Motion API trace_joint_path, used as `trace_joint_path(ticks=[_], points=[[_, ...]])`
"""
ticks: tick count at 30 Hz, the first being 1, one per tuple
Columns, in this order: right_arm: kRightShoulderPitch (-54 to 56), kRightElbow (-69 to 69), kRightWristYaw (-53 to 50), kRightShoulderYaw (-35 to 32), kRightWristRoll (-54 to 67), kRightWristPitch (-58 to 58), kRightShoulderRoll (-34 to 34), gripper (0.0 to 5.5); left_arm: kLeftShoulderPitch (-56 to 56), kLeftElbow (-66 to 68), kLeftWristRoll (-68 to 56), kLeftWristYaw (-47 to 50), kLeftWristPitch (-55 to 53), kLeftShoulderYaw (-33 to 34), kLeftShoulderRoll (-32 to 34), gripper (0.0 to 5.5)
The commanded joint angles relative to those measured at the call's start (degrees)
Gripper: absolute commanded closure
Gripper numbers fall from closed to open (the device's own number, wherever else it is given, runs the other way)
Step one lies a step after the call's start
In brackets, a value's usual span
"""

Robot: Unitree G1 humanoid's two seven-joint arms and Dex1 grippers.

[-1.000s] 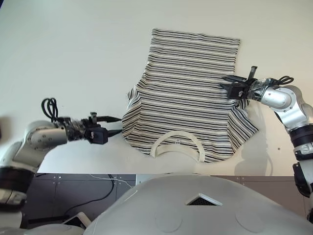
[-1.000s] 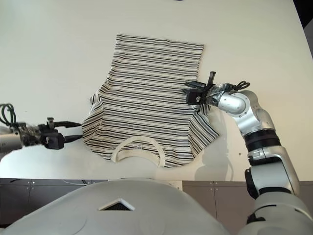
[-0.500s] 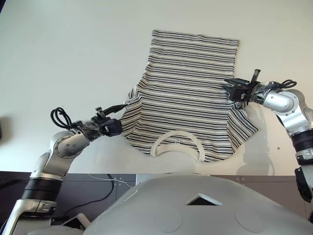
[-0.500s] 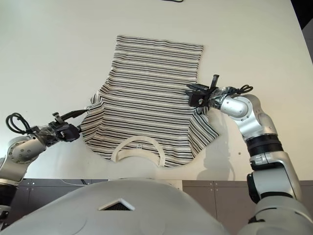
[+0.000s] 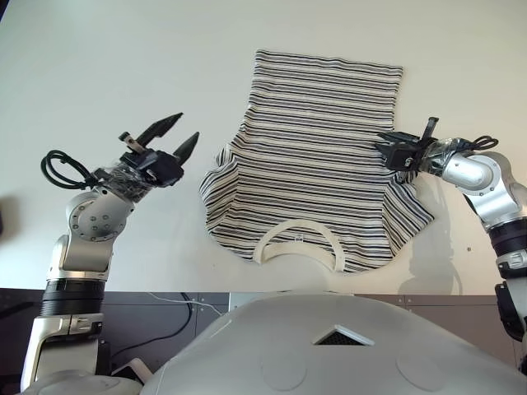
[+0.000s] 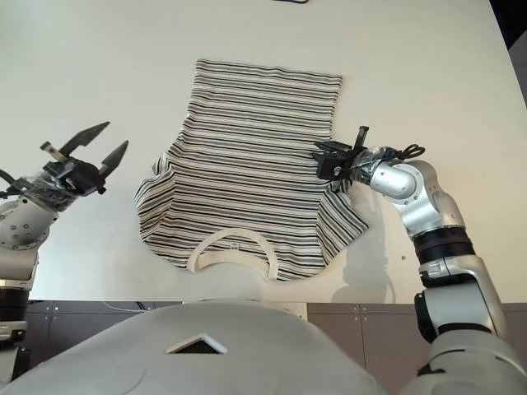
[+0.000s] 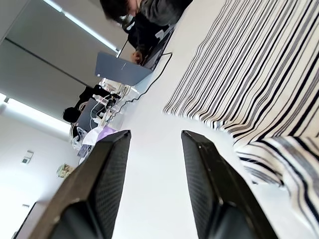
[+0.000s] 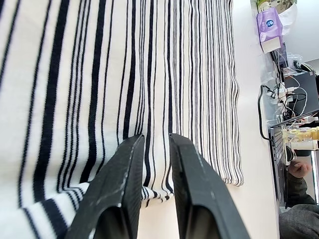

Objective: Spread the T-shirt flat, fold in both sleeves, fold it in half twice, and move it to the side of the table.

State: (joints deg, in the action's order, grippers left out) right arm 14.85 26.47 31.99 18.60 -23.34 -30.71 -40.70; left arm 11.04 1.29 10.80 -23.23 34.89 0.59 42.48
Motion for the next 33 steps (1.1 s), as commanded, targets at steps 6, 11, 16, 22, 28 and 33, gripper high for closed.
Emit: trace_joint_path(ticks=[6,11,16,22,28,33], points=[[-1.46,-14.18,5.86,-8.53,17.49,7.81,0.46,4.57,-0.95,7.62,8.73,-5.11,5.38,-5.4,5.37,3.63],[-10.77,-30.31,13.51,-12.33,26.77,17.8,-4.89,4.57,-0.27,12.73,14.53,-5.88,8.3,-8.68,8.74,3.63],[-22.11,-38.33,18.78,-15.48,28.16,21.37,-11.03,4.57,-1.06,18.91,20.86,-2.83,8.54,-10.71,11.19,3.63],[-28.23,-38.95,18.37,-17.79,25.3,20.48,-12.15,4.57,-4.11,17.36,11.86,-0.67,7.37,-7.41,9.49,3.63],[-28.51,-38.64,17.83,-17.18,23.6,20.59,-11.04,4.57,-3.4,12.34,5.56,-1.86,10.44,-7.22,8.74,3.63],[-28.82,-38.32,17.29,-16.69,22.13,20.43,-10.5,4.57,-1.69,12.8,6.25,-3.2,14.04,-8.24,9.75,3.63]])
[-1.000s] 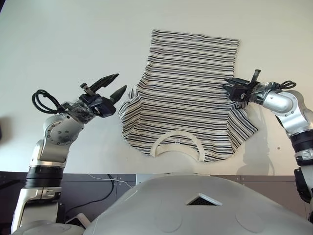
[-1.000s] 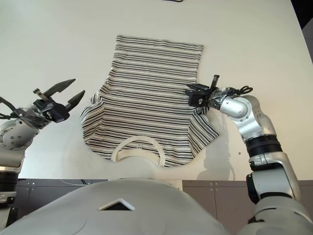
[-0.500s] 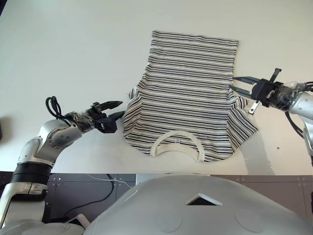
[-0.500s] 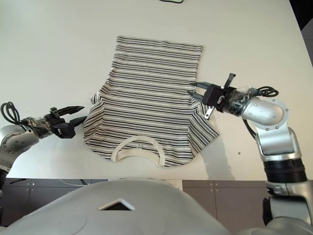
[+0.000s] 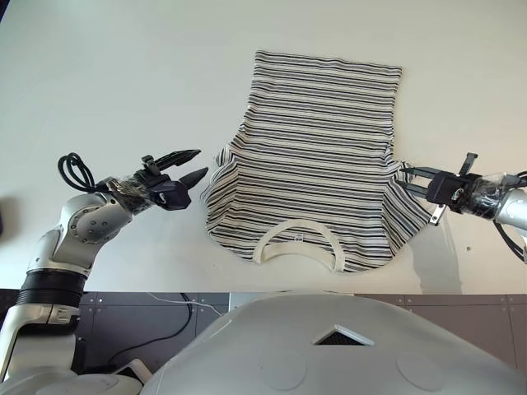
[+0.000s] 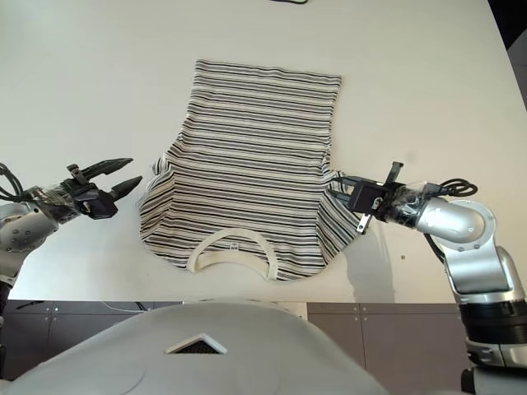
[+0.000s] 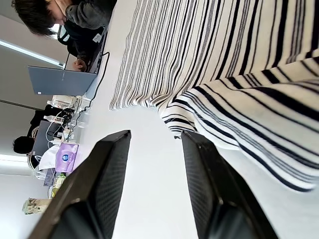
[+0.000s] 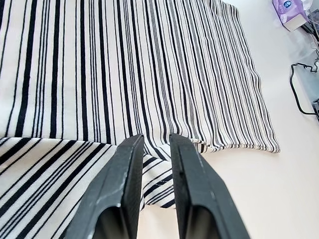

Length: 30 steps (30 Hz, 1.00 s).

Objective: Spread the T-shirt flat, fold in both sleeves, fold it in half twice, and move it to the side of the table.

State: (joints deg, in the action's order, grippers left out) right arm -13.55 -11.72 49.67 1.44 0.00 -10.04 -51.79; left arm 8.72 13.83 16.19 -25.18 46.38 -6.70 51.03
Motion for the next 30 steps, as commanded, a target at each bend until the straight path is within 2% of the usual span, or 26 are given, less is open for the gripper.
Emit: trace_joint_path(ticks=[1,6,15,20,24,30], points=[[-0.63,-0.25,-0.53,0.5,-1.42,-0.24,0.63,4.57,0.97,0.36,1.32,-1.41,3.34,-1.1,1.35,3.63],[-1.03,0.27,-1.48,0.82,-3.65,-1.03,0.58,4.57,1.17,3.25,4.1,-0.66,6.03,-1.52,1.01,3.63],[-3.07,-0.35,-0.43,0.88,-4.29,-1.31,-0.62,4.57,1.79,5.92,13.41,1.05,4.83,-3.64,1.95,3.63],[-3.86,0.29,-0.42,0.43,-5.05,-1.84,-0.94,4.57,-1.22,7.51,7.84,2.12,2.04,-0.87,1.8,3.63],[-4.41,0.13,-0.74,0.56,-5.73,-1.86,-0.84,4.57,-3.75,2.96,3.12,2.08,3.33,0.21,1.09,3.63],[-3.95,-0.18,-0.19,0.45,-5.98,-1.59,-1.17,4.57,-3.98,0.39,6.36,0.14,8.33,-1.27,4.18,3.63]])
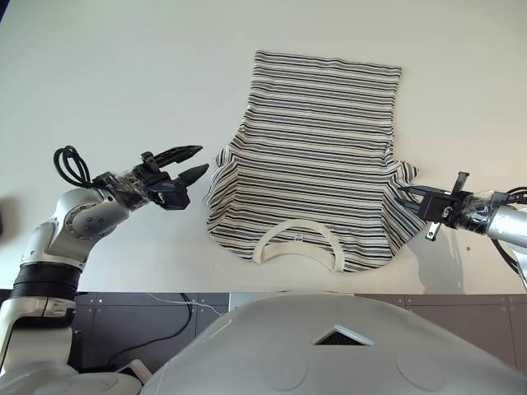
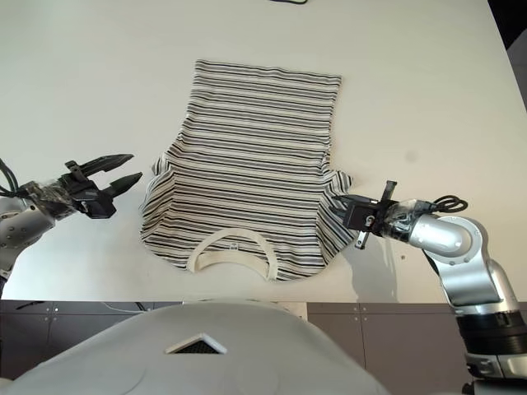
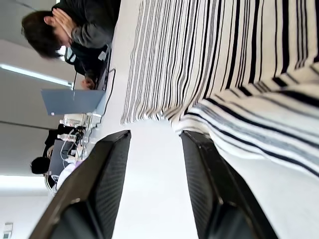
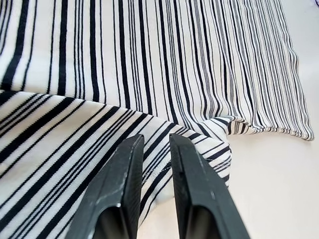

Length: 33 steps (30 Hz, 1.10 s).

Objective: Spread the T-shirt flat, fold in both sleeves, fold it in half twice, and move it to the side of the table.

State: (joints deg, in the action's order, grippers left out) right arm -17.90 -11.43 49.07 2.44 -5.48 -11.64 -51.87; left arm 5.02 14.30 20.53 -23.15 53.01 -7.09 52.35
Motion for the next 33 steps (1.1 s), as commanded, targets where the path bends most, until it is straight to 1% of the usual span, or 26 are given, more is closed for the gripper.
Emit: trace_joint_path(ticks=[1,9,16,25,33], points=[[0.43,-0.55,0.45,-0.55,-0.53,0.08,-1.12,4.57,-0.56,0.1,2.17,-2.45,1.93,-1.06,3.2,3.63],[0.61,-1.15,0.29,-0.01,-1.43,0.69,-0.78,4.57,-0.49,-0.5,1.84,-6.26,2.75,-3.65,3.47,3.63],[1.3,-0.82,0.76,0.29,-1.85,0.31,-1.07,4.57,0.08,2.57,10.77,-6.35,1.55,-7.06,3.75,3.63],[0.89,0.09,2.14,1.11,-2.63,-1.33,-2.09,4.57,-1.21,6.29,18.04,-3.29,0.04,-9.78,5.47,3.63],[-2.27,7.35,2.05,4.69,-10.3,-5.0,-5.83,4.57,-2.65,8.34,18.45,-1.63,0.17,-11.2,6.4,3.63]])
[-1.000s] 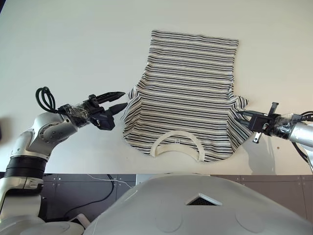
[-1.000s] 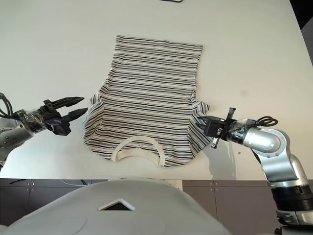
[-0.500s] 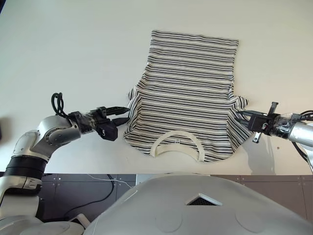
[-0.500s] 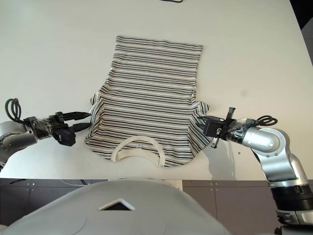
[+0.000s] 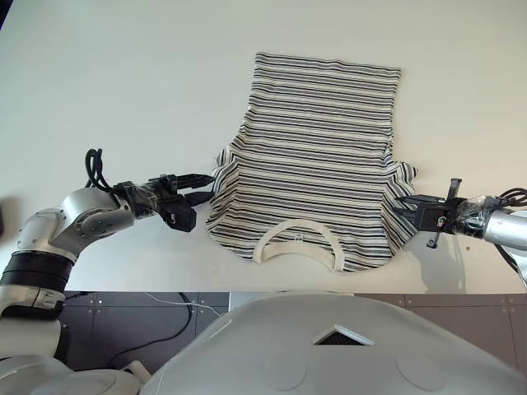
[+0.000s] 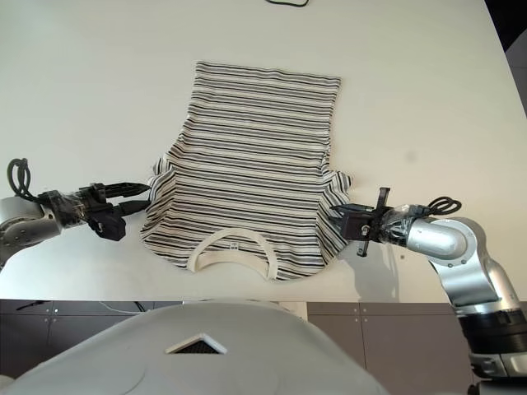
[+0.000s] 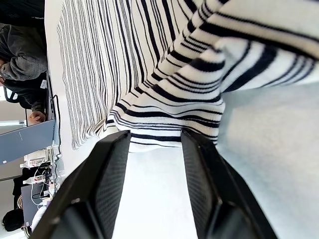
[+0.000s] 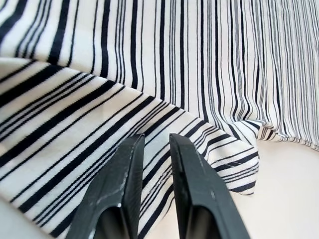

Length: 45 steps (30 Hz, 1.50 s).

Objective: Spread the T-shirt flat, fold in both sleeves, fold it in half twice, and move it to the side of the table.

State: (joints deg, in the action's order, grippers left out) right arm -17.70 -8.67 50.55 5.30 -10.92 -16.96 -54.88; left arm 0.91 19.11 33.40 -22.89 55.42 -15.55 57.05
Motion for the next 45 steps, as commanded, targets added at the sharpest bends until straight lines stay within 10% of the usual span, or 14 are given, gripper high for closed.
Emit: trace_joint_path(ticks=[1,29,39,45], points=[[-2.38,5.95,0.18,1.88,-5.5,-0.31,-3.47,4.57,1.32,3.95,6.01,-1.7,-2.21,-2.99,2.04,3.63],[-3.79,-2.45,1.82,-4.05,10.48,2.4,-3.9,4.57,15.33,-17.21,-32.89,-18.34,-13.89,0.46,13.68,3.63],[-12.4,-10.43,-5.1,-15.83,17.72,9.34,3.61,4.57,27.75,-34.55,-67.3,-20.97,-53.55,16.14,11.82,3.63],[-16.77,-12.21,-8.3,-20.12,17.48,10.24,8.15,4.57,41.19,-48.29,-91.02,-1.71,-83.69,29.38,4.96,3.63]])
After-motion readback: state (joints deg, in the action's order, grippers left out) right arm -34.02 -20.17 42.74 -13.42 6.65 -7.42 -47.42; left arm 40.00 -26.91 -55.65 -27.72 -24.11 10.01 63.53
